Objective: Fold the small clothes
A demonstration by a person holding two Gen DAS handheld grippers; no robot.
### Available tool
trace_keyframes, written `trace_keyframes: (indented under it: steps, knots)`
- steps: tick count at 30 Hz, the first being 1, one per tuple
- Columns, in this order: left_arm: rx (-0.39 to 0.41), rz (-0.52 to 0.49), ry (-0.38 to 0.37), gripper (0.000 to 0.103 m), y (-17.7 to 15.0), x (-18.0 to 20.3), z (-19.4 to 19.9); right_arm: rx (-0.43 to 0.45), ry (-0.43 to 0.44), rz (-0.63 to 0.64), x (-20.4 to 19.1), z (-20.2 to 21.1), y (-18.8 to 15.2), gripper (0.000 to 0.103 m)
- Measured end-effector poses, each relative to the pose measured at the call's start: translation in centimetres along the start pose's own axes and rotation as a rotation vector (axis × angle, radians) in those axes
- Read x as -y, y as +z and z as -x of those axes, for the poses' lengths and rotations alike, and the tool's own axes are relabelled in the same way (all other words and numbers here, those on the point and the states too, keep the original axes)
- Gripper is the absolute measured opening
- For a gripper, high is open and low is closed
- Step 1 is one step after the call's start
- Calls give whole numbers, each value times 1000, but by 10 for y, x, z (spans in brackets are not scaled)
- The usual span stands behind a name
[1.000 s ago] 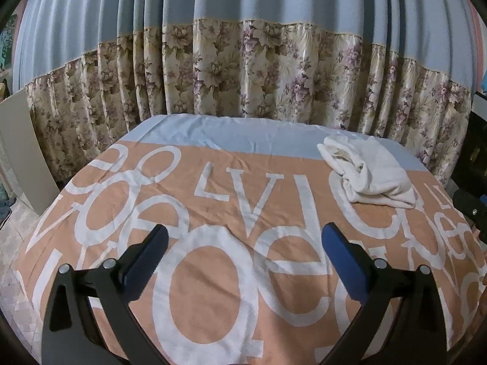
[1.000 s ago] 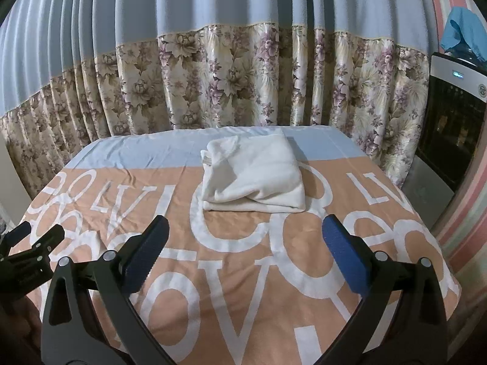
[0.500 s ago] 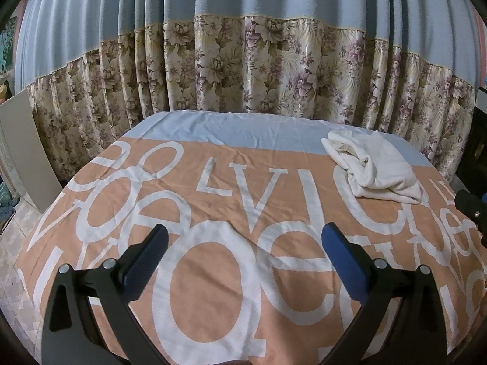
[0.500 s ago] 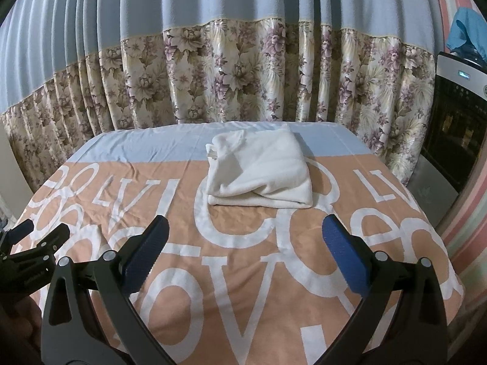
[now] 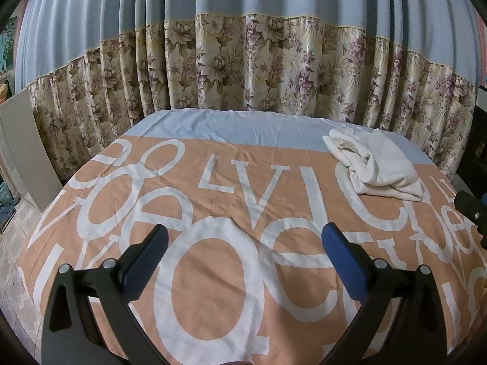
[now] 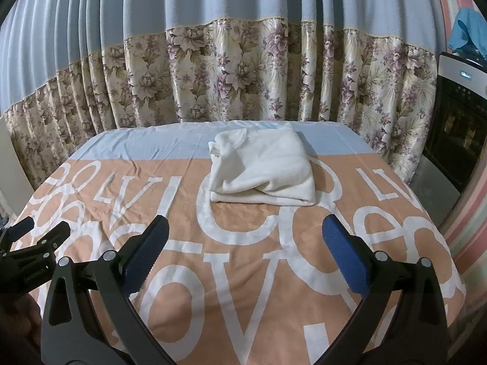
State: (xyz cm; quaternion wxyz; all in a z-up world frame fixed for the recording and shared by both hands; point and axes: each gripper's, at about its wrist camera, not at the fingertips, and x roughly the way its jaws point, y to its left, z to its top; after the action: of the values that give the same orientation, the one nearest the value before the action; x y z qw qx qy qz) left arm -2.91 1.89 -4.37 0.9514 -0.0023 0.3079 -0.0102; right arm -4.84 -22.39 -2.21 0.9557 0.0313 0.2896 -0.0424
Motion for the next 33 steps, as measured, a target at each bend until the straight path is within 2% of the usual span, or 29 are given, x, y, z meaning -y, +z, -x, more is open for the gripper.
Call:
trace_keyframes:
  steps: [33]
  knots:
    - [16, -32, 17, 101, -5, -4, -2, -26, 14, -5, -6, -10, -13, 100]
